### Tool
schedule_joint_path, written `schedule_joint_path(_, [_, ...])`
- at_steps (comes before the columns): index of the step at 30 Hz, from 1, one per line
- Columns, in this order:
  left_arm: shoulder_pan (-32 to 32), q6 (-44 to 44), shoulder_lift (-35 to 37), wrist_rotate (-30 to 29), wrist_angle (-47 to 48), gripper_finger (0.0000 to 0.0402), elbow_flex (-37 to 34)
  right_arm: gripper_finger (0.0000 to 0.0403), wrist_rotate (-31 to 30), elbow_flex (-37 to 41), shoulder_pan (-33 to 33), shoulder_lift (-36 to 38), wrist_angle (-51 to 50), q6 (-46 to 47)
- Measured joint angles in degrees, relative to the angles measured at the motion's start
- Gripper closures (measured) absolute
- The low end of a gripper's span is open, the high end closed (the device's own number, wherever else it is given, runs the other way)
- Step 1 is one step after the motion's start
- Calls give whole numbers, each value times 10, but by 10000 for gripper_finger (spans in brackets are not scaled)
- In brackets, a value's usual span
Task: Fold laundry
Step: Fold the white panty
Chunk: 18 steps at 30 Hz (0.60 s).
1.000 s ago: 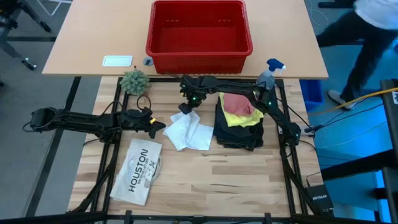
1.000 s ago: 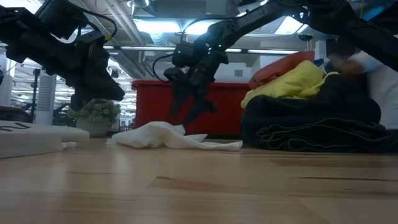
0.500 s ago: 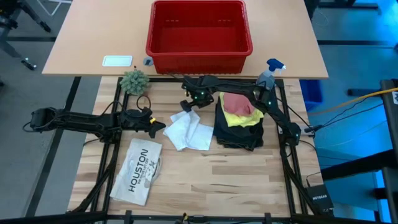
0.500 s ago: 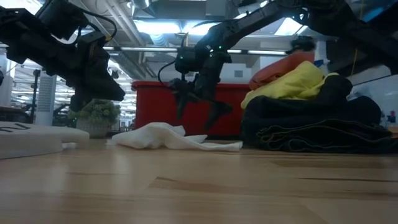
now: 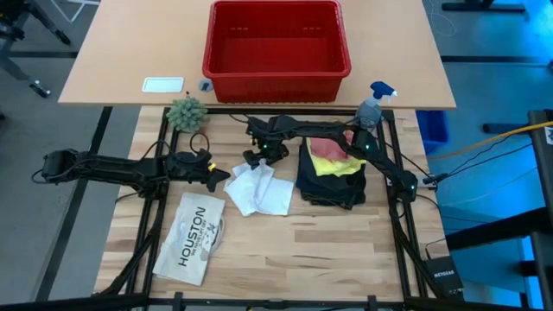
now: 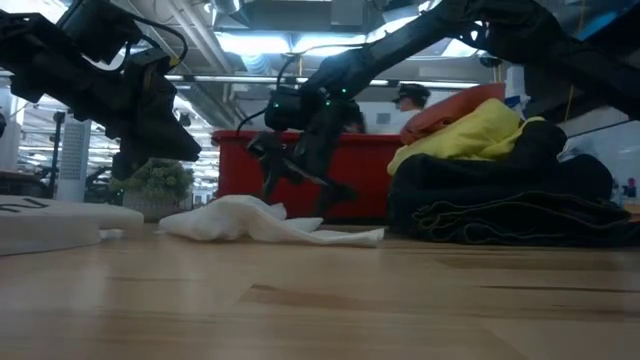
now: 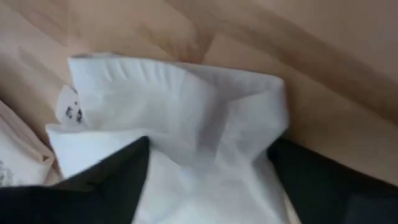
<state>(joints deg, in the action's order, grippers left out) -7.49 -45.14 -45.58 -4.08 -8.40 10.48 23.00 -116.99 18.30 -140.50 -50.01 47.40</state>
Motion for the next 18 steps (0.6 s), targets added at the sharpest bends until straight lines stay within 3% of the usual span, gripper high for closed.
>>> schedule_joint_path(2, [0, 1, 0, 0, 0, 355, 0, 127, -6, 0, 0, -1, 14, -12])
schedule_joint_path(7, [0, -2, 0, 0, -9, 355, 0, 347, 41, 3, -3, -6, 49, -61])
schedule_joint_path(8, [0, -8, 0, 0, -17, 355, 0, 373, 43, 3, -5, -6, 59, -74])
schedule_joint_path(13, [1, 2, 11, 6, -89, 362, 5, 394, 71, 3, -18, 14, 59, -139])
schedule_joint_path(16, [7, 63, 25, -5, -74, 384, 47, 398, 64, 3, -29, 54, 38, -202])
schedule_joint_path(18, [9, 120, 29, -9, -17, 396, 89, 399, 50, 2, -38, 84, 21, -240])
